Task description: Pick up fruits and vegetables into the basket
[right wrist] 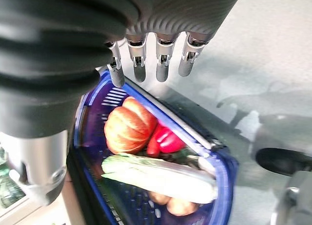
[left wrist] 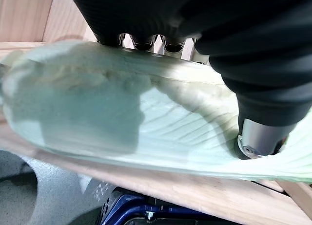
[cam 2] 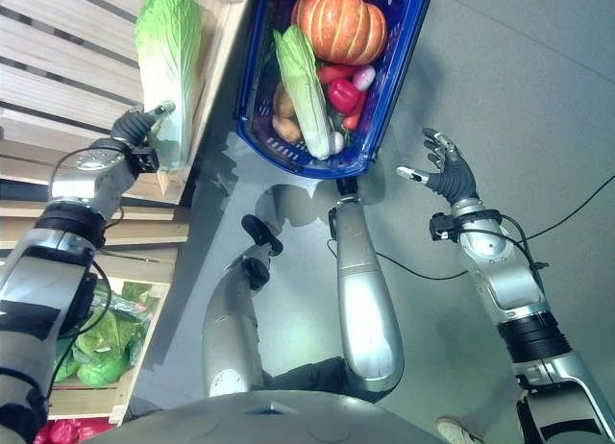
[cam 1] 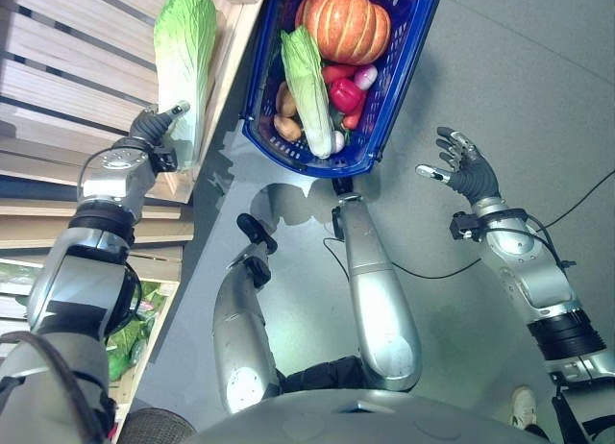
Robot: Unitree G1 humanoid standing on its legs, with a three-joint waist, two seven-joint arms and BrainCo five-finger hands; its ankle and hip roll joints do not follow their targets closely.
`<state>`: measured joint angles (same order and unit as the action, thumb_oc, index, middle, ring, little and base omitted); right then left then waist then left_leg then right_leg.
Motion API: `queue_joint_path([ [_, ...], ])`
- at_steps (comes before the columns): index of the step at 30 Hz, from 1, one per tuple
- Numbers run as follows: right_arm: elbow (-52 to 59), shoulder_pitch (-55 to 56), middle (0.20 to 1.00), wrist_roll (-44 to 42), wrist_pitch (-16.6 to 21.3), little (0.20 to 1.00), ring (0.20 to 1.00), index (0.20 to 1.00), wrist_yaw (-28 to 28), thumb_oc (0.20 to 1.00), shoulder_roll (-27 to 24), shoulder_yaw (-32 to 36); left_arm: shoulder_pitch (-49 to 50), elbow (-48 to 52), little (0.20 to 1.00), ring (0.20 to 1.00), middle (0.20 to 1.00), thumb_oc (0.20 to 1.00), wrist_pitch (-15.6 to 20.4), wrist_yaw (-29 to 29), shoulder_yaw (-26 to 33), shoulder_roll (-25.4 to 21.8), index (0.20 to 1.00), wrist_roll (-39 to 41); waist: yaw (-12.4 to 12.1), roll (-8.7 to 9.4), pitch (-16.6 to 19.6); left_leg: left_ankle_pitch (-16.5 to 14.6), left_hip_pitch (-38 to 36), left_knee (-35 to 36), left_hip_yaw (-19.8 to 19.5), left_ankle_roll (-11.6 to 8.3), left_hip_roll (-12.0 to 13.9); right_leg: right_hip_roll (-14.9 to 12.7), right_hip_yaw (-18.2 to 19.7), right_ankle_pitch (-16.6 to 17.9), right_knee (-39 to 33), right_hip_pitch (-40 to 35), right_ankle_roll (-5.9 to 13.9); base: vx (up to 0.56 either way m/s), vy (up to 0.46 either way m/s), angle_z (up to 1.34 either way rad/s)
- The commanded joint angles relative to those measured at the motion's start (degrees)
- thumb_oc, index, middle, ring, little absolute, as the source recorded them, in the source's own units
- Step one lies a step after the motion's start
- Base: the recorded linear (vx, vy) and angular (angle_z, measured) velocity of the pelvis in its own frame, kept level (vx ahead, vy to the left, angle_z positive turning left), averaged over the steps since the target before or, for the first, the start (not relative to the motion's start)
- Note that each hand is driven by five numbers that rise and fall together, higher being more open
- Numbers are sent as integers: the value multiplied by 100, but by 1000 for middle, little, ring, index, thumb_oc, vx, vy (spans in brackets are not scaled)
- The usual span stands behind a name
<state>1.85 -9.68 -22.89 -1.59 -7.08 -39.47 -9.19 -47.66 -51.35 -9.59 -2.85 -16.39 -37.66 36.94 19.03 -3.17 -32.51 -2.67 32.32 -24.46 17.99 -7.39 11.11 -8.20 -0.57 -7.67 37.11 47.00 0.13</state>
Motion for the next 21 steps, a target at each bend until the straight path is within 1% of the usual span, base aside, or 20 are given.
queue_joint_path([
  [1,517,242,1000,137,606,1000,1000,1000,234,1000,-26,333,567,384,200,200,200,200,588,-238,361,296,200,81,-60,194,272,-449,-15,-490,186,317,-160,100,44,-239,-343,-475,183,0,0,0],
  [2,517,242,1000,137,606,1000,1000,1000,234,1000,-26,333,567,384,200,200,200,200,588,-238,361,296,200,81,-60,194,272,-449,-15,-490,186,317,-160,100,44,-239,-343,-475,183,4,8,6],
  [3,601,216,1000,39,704,1000,1000,1000,369,1000,-29,382,729,543,200,200,200,200,815,-362,474,287,200,35,-109,182,272,-446,-200,-435,183,312,-159,61,-8,-241,-406,-671,198,3,-5,9],
  [5,686,150,1000,-14,841,1000,1000,1000,518,1000,-25,416,874,719,200,200,200,200,1038,-489,573,278,200,-71,-170,169,272,-436,-396,-369,166,304,-174,24,-59,-236,-480,-889,213,0,-14,13],
  [6,698,139,1000,0,900,1000,1000,1000,549,1000,-24,414,898,744,200,200,200,200,1080,-516,586,275,200,-71,-176,167,272,-433,-429,-351,164,303,-178,18,-68,-234,-497,-924,215,-5,-18,13],
  [7,829,28,1000,58,956,1000,1000,1000,619,1000,-32,424,1025,944,200,200,200,200,1296,-663,617,280,200,-120,-245,151,272,-424,-592,-289,135,298,-192,-13,-108,-233,-558,-1118,224,-7,-10,13],
  [10,978,-142,1000,61,953,1000,1000,1000,668,1000,-15,397,1209,1210,200,200,200,200,1548,-781,648,331,200,-221,-345,121,272,-412,-782,-216,90,293,-215,-58,-166,-240,-619,-1346,236,-1,-13,11],
  [11,1044,-336,1000,79,984,1000,1000,1000,686,1000,33,329,1324,1407,200,200,200,200,1767,-855,683,398,200,-385,-441,102,272,-407,-934,-171,67,292,-220,-109,-224,-236,-662,-1528,240,0,-32,8],
  [13,1116,-576,1000,-7,875,1000,1000,1000,650,1000,123,226,1429,1674,200,200,200,200,1893,-916,695,465,200,-477,-565,106,272,-401,-1115,-123,2,292,-237,-153,-313,-233,-720,-1774,239,11,-54,7],
  [14,1123,-657,1000,-82,817,1000,1000,1000,616,1000,151,182,1462,1747,200,200,200,200,1899,-911,704,474,200,-486,-602,111,272,-398,-1181,-98,-22,293,-247,-164,-343,-232,-748,-1864,237,25,-69,19],
  [15,1133,-801,1000,-257,735,1000,1000,1000,590,1000,232,111,1509,1872,200,200,200,200,1966,-948,706,496,200,-534,-674,119,272,-396,-1272,-73,-60,298,-260,-182,-388,-230,-788,-1997,232,-65,-96,28],
  [16,1154,-957,1000,-424,671,1000,1000,1000,600,1000,365,33,1568,2041,200,200,200,200,2043,-951,720,512,200,-574,-760,142,272,-241,-1307,2,-29,363,-261,-195,-486,-61,-898,-2084,177,6,-72,22],
  [17,1148,-966,1000,-439,669,1000,1000,1000,603,1000,376,24,1579,2054,200,200,200,200,2030,-940,719,514,200,-569,-767,140,273,-380,-1379,-30,-104,307,-279,-195,-456,-207,-854,-2160,223,-6,-75,19],
  [18,1159,-1053,1000,-521,637,1000,1000,1000,540,1000,489,-43,1616,2198,200,200,200,200,2061,-988,717,539,200,-615,-837,150,275,-382,-1451,-7,-139,316,-288,-210,-502,-202,-872,-2255,223,22,-77,13],
  [19,1204,-1185,1000,-717,516,1000,1000,1000,430,1000,671,-131,1658,2379,200,200,200,200,2097,-1060,684,537,200,-746,-927,180,298,-241,-1515,61,-117,379,-278,-231,-599,-56,-955,-2373,178,-35,-115,18],
  [21,1204,-1223,1000,-892,423,1000,1000,1000,359,1000,780,-183,1679,2491,200,200,200,200,2096,-1077,649,527,200,-782,-988,201,348,-240,-1572,73,-153,388,-284,-243,-637,-46,-980,-2469,176,3,-73,20],
])
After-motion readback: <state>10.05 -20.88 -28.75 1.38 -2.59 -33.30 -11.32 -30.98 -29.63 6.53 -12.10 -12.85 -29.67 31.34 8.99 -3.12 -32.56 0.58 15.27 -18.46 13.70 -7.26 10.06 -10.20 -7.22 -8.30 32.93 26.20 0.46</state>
